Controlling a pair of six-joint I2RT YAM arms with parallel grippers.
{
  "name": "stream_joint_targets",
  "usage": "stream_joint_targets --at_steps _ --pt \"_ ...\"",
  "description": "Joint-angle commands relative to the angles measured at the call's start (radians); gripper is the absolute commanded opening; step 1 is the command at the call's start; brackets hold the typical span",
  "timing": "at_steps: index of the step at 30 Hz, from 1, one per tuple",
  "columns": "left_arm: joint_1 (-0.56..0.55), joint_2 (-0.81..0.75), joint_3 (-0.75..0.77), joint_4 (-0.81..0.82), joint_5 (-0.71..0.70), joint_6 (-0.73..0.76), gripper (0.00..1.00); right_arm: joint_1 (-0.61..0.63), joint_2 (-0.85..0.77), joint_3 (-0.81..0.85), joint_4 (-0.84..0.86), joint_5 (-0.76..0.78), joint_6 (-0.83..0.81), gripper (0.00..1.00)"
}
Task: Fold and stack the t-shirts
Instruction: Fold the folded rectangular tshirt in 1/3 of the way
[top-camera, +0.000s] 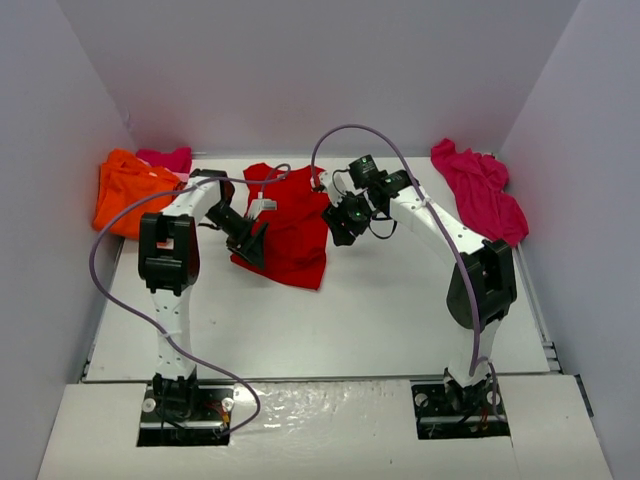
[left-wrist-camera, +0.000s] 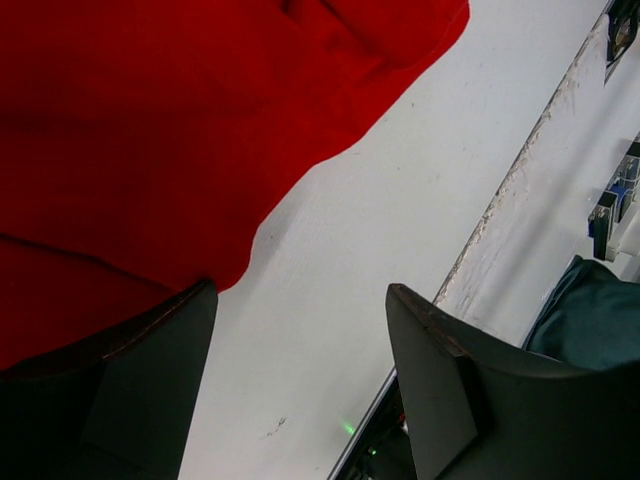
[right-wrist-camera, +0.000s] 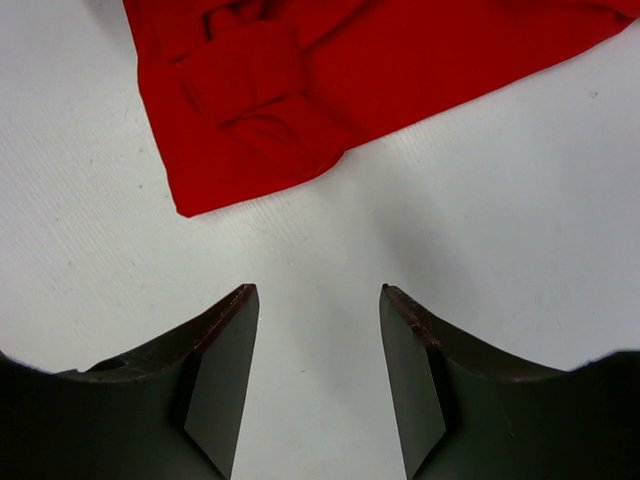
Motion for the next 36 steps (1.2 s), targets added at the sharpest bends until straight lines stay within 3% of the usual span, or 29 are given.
stream_joint_targets --at_steps 1,36 --pt "0.005 -0.023 0.065 -0.035 0.001 -0.007 0.65 -0.004 -0.061 -0.001 0.019 0.003 0.005 0.49" --pt "0.023 -0.005 -0.004 0.031 -0.040 -0.059 0.65 -0.003 -0.031 -0.005 0.036 -0.018 0.007 0.49"
